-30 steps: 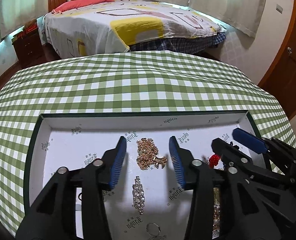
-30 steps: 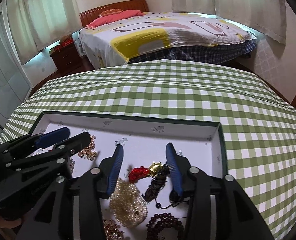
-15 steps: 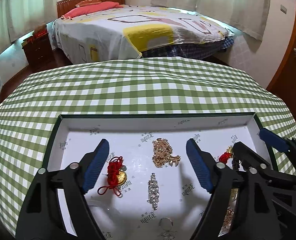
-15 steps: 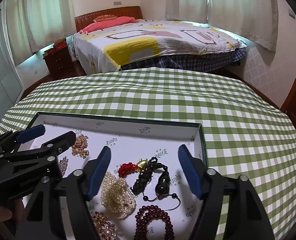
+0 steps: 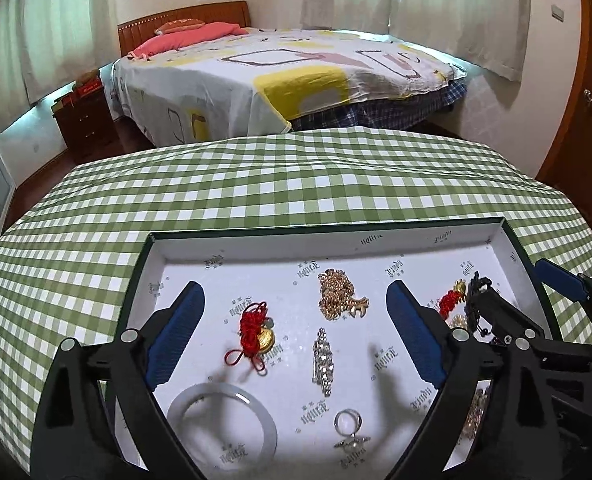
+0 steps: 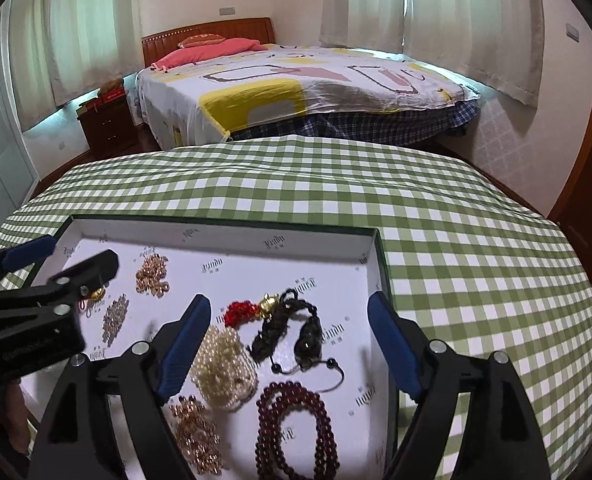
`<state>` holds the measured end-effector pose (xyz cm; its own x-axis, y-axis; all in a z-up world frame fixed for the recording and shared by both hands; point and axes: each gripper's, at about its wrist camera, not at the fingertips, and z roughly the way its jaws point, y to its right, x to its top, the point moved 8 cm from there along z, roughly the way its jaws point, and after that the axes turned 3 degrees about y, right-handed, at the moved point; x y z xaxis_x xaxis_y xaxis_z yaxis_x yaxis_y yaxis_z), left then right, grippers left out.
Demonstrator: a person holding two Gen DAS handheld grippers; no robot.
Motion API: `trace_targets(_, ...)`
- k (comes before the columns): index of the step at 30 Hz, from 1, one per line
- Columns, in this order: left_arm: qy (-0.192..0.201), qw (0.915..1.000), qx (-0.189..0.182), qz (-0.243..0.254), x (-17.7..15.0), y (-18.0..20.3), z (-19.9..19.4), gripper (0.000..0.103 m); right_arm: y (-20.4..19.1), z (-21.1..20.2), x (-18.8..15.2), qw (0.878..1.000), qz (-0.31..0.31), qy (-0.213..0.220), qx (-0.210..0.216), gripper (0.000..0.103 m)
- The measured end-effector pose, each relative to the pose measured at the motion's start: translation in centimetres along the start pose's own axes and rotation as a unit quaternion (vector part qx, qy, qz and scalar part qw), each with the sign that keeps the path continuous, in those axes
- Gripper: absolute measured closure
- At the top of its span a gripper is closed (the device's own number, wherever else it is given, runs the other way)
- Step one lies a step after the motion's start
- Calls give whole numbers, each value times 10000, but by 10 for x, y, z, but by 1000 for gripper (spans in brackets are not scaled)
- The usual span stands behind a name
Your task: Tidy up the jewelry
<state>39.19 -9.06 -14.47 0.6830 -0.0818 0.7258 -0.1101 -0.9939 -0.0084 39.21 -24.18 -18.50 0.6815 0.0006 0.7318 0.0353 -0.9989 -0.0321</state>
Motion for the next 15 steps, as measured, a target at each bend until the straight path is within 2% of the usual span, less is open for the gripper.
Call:
trace_targets(4,99,9998,154,29,-5,-4,-10,9,4,-5,-9,9999,14,1,-99,24)
trace_targets(15,305,9985,425,171,-22,-11,-39,8,3,-39,-24,9992,71,343,-184,21)
